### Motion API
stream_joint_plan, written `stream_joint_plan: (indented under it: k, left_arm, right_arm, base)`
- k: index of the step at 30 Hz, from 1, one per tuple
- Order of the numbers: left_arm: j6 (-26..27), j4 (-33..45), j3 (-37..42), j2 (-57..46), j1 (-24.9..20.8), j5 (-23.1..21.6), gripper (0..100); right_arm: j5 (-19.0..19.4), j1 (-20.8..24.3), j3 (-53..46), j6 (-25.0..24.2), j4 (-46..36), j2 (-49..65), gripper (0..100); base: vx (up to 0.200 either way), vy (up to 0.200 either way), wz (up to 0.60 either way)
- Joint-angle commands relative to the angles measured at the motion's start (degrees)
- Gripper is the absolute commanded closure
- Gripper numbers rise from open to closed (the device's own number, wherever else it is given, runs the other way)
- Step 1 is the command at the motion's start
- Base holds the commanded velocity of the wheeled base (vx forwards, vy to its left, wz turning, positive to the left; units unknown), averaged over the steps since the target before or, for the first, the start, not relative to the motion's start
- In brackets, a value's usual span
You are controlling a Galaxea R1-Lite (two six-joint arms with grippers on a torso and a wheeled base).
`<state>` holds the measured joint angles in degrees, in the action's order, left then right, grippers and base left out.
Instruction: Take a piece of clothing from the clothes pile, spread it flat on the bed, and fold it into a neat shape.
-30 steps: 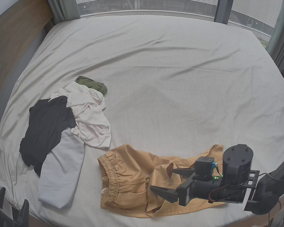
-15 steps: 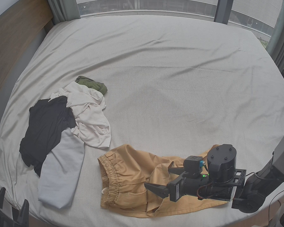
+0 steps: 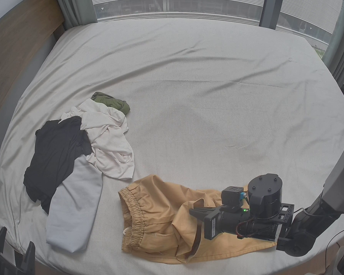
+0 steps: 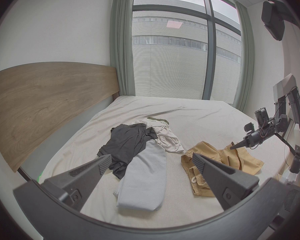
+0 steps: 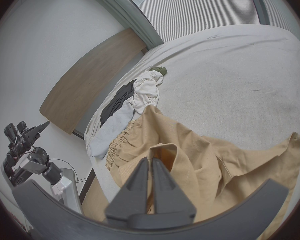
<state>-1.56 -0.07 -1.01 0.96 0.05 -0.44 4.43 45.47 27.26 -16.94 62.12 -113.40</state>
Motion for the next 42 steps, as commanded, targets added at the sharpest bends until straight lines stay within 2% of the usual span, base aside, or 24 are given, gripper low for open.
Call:
stream_joint_plan:
  k: [1,8,15,20,29,37,42]
  left_arm:
    - [-0.02,-0.01,1.01,-0.96,0.04,0.00,0]
    - [-0.02,-0.10,1.01,-0.96,0.04,0.00,0]
    - [0.07,-0.10,1.01,-0.96,0.04,0.00,0]
    - [0.07,-0.10,1.01,-0.96,0.04,0.00,0]
    - [0.07,-0.10,1.01,-0.96,0.04,0.00,0]
    - [0.07,-0.10,1.01,-0.96,0.04,-0.09,0]
    - [0.07,-0.10,1.01,-0.96,0.04,0.00,0]
  right_arm:
    - [0.06,-2.14,-3.26,-0.02,0.02,4.68,100]
    - [1.46,-6.62,-9.77,-0.02,1.16,11.62,100]
    - [3.84,-8.82,-14.69,-0.37,5.11,12.59,100]
    - [6.12,-8.82,-16.18,-1.42,8.54,12.23,100]
    - [9.02,-8.21,-18.73,-3.27,8.98,9.69,100]
    - [9.29,-8.38,-19.61,-3.27,11.18,6.17,100]
    - [9.29,-8.29,-21.55,-3.45,19.88,0.72,100]
  base:
    - [0.000,0.000,0.00]
    - [0.000,0.000,0.00]
    - [0.000,0.000,0.00]
    - [0.000,0.000,0.00]
    - [0.000,0.000,0.00]
    - [0.000,0.000,0.00]
    - [0.000,0.000,0.00]
